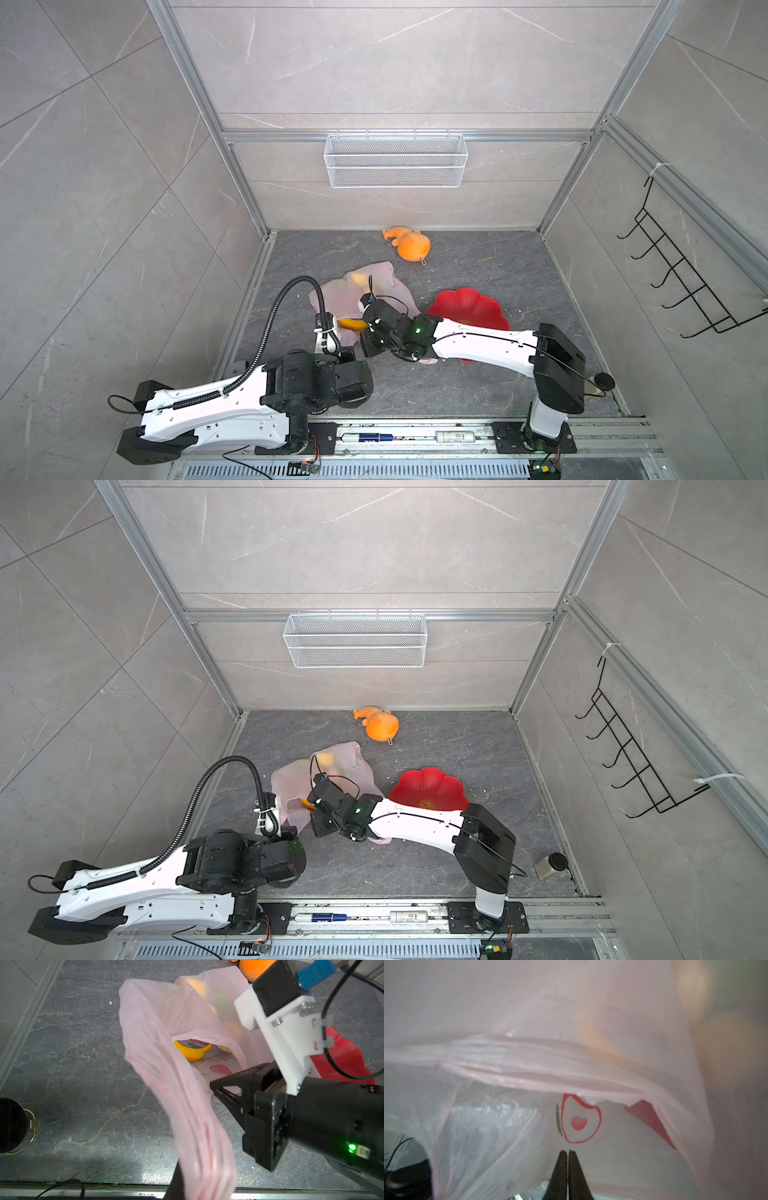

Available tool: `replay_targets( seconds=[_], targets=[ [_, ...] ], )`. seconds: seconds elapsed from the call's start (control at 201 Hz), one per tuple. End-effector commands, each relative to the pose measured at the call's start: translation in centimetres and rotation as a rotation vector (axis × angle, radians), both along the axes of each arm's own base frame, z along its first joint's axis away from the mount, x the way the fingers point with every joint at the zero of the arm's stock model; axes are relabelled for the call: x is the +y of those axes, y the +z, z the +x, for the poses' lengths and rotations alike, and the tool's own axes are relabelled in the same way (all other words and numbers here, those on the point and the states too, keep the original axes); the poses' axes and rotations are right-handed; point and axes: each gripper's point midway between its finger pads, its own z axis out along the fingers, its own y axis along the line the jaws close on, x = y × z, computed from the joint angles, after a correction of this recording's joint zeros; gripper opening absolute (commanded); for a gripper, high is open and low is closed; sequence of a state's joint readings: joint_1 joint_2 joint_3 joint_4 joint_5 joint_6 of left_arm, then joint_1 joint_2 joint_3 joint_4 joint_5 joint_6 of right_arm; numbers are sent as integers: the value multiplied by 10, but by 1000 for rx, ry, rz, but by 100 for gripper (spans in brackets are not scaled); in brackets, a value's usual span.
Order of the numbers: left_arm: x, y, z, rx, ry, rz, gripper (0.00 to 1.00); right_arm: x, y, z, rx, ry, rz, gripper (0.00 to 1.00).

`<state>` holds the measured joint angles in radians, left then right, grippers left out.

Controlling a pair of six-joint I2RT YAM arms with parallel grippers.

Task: Take the fake fruits out of the plastic bag

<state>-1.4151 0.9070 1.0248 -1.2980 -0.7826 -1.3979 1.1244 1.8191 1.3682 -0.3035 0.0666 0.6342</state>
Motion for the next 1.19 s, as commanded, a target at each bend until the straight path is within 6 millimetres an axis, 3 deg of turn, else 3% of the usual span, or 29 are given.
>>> replay_targets(
  seconds=[0.0, 0.339, 0.583, 0.667, 0.921, 1.19],
  targets=[
    [5, -5, -2, 3, 0, -5, 0, 7, 11, 23, -69, -103, 32, 8],
    [7, -7, -3, 10, -4, -4, 0, 11, 10, 29, -52, -123, 47, 12],
    [7, -5, -3, 7, -8, -13, 0, 6, -24, 47, -8, -176, 26, 14],
    [8, -5, -4, 6, -9, -17, 0, 0, -25, 62, -61, -194, 5, 14],
    [14, -14, -4, 7, 15, -21, 0, -23, 10, 112, -251, -231, -44, 19],
    [19, -37, -9, 48, 39, 0, 0, -14, 56, 147, -401, -179, -51, 25]
  ],
)
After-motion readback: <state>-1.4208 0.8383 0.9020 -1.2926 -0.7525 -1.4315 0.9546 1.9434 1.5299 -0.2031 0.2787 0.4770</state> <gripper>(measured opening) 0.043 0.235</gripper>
